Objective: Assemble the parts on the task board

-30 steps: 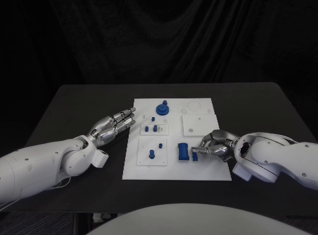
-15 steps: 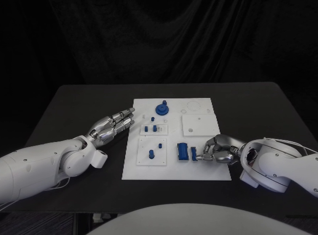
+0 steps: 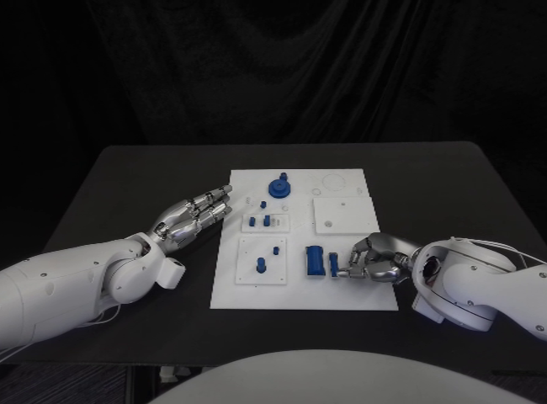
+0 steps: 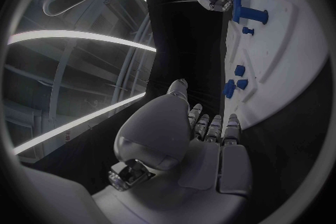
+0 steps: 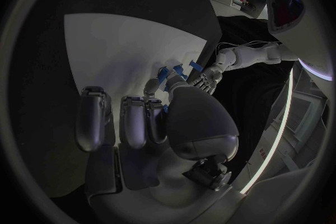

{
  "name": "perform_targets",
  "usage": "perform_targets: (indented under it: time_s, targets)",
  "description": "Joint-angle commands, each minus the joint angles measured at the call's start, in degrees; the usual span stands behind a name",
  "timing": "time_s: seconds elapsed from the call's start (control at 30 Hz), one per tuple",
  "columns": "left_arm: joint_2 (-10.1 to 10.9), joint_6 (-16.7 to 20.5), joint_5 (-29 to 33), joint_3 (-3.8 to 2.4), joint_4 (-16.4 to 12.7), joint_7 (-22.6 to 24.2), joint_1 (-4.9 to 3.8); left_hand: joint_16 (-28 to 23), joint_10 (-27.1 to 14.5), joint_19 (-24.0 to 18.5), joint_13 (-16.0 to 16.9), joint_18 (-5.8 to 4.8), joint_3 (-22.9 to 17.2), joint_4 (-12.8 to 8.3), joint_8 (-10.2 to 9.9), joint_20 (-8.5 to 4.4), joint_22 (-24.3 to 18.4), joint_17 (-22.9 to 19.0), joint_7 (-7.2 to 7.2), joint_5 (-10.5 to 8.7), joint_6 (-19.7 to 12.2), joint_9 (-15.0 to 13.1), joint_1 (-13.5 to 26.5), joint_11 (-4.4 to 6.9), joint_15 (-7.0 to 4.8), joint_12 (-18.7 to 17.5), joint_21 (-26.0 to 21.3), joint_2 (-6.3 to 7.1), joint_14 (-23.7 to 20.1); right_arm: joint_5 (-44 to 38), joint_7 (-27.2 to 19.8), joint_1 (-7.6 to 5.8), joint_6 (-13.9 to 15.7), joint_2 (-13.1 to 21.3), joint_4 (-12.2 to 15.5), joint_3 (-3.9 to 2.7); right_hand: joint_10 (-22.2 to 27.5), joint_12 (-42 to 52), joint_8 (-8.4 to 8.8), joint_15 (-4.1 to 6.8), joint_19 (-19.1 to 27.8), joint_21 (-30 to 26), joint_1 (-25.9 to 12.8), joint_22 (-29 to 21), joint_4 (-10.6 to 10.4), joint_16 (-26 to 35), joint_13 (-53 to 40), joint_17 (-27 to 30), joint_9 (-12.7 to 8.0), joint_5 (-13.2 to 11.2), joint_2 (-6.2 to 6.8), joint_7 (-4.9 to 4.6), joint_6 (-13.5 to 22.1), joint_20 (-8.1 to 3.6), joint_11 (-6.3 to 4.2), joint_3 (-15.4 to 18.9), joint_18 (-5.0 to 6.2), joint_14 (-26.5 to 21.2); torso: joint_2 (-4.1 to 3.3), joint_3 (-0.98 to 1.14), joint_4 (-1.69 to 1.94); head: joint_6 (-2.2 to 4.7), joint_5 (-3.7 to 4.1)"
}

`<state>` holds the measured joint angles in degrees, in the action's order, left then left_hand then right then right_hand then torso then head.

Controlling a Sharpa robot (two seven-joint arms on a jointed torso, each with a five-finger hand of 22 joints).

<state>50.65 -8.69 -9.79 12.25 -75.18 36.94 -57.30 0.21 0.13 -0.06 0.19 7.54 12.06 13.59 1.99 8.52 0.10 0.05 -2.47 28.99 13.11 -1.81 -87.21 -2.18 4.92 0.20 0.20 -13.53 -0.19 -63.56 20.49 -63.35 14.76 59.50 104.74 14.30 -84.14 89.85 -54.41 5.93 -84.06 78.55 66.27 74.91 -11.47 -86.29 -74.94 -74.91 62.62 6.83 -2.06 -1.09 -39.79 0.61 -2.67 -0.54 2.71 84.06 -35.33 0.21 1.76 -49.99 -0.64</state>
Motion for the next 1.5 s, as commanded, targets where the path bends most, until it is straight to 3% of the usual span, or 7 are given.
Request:
perform_targets:
  time_s: [0.03, 0.33, 0.53, 0.8, 1.07, 1.3, 1.5]
  targets:
    - [-0.1, -0.4, 0.1, -0.05, -0.1, 0.7, 0.08, -0.2, 0.2, 0.1, -0.1, 0.01, -0.2, -0.2, 0.2, 0.32, -0.1, 0.0, -0.41, 0.07, -0.1, 0.0, -0.3, 0.13, 0.38, -0.1, -0.2, 0.14, 0.2, -0.7, 0.8, 0.20, -1.1, -0.2, -0.2, 0.00, -5.9, 0.2, -0.21, 0.41, -1.7, 0.1, -0.6, 11.3, -0.2, -0.2, -15.1, -5.7, 0.1, -0.4, 0.09, 0.42, -0.1, -0.48, -0.40, 0.1, 0.14, 4.2, -0.07, 0.04, 0.16, -0.01, 0.14]
    - [-0.1, -0.5, 0.1, -0.05, -0.1, 0.6, 0.09, -0.2, 0.2, 0.1, -0.1, 0.00, -0.3, -0.2, 0.2, 0.32, -0.1, 0.0, -0.41, 0.11, -0.1, 0.0, -0.4, 0.11, 0.38, -0.1, -0.2, 0.16, 0.2, -0.7, 1.8, 0.41, -1.1, -1.4, -1.5, 0.01, -5.9, 0.2, -0.52, 0.50, -1.7, 0.1, -0.2, 11.3, -0.1, -0.2, -15.1, -5.7, 0.3, -0.1, -0.17, 0.56, -0.3, -0.54, -0.51, 0.0, 0.14, 4.2, -0.09, -0.01, 0.07, -0.01, 0.05]
    - [-0.1, -0.5, 0.1, -0.05, -0.1, 0.6, 0.10, -0.2, 0.2, 0.1, -0.1, 0.00, -0.3, -0.2, 0.2, 0.32, -0.1, 0.0, -0.41, 0.11, -0.1, 0.0, -0.4, 0.11, 0.38, -0.1, -0.2, 0.16, 0.2, -0.7, 2.3, 0.51, -1.2, -1.8, -2.2, 0.01, -5.9, 0.2, -0.75, 0.79, -1.6, -0.1, 2.0, 11.3, 0.9, -0.2, -15.1, -5.7, 0.7, 2.4, -1.00, 0.92, -0.2, -0.82, -0.86, -0.8, 0.18, 4.2, -0.08, 0.02, -0.05, -0.01, -0.10]
    - [-0.1, -0.6, 0.1, -0.05, -0.1, 0.5, 0.12, -0.2, 0.2, 0.1, -0.1, 0.00, -0.3, -0.2, 0.2, 0.32, -0.1, 0.0, -0.41, 0.11, -0.1, 0.0, -0.4, 0.11, 0.38, -0.1, -0.2, 0.16, 0.2, -0.7, 2.6, 0.54, -2.0, -2.1, -2.4, 0.01, -5.9, 0.2, -0.63, 0.91, -1.6, -0.2, 3.3, 11.2, 1.6, -0.2, -15.1, -5.8, 0.7, 3.4, -1.50, 1.07, -0.2, -0.94, -0.99, -1.4, 0.20, 4.2, -0.08, 0.04, 0.07, -0.01, 0.04]
    - [-0.2, -0.5, 0.1, -0.05, -0.1, 0.7, 0.14, -0.2, 0.2, 0.1, -0.1, 0.00, -0.3, -0.2, 0.2, 0.32, -0.1, 0.0, -0.41, 0.11, -0.1, 0.0, -0.4, 0.11, 0.38, -0.1, -0.2, 0.16, 0.2, -0.7, 2.1, 0.56, -2.5, -2.0, -2.2, 0.01, -5.9, 0.2, -0.47, 0.97, -1.5, -0.3, 4.9, 11.2, 2.8, -0.2, -15.1, -5.8, 0.8, 1.9, -0.83, 1.06, -0.2, -1.03, -1.01, -1.6, 0.21, 4.2, -0.04, 0.00, 0.04, -0.01, -0.07]
    - [0.2, 1.0, 0.1, -0.05, -0.9, 2.0, 0.16, -0.2, 0.2, 0.1, -0.1, 0.05, -0.4, -0.6, 0.3, -0.10, -0.1, 0.0, -0.48, 0.69, 0.2, -0.1, -0.6, -0.10, -0.13, -0.1, -0.2, 0.21, 0.2, -0.7, -1.8, 0.55, 2.5, -0.6, -0.9, -0.03, -5.9, 0.2, -1.26, 0.85, -1.6, -0.1, 4.0, 11.3, 2.1, -0.2, -15.1, -5.9, 1.4, -3.0, 0.11, 0.90, -1.5, -0.94, -0.86, 0.0, 0.15, 4.2, -0.01, 0.01, -0.01, -0.01, -0.41]
    - [1.4, 3.2, -0.5, -0.08, -3.0, 3.2, 0.12, -0.2, 0.4, 0.1, 0.0, 0.22, -0.5, -1.2, 0.6, -0.46, -0.1, 0.0, -0.69, 2.01, 1.0, -0.2, -0.9, -0.23, -0.65, 0.0, -0.2, 0.50, 0.2, -0.7, -6.4, -0.40, 8.0, 1.9, 1.0, -0.14, -5.9, 0.2, -1.00, 0.88, -1.7, 0.2, 2.7, 11.4, 0.9, -0.3, -15.1, -6.1, 1.2, -3.9, 1.22, 0.95, -1.2, -0.97, -0.90, 1.5, 0.08, 4.3, 0.08, 0.02, -0.02, -0.01, -0.48]
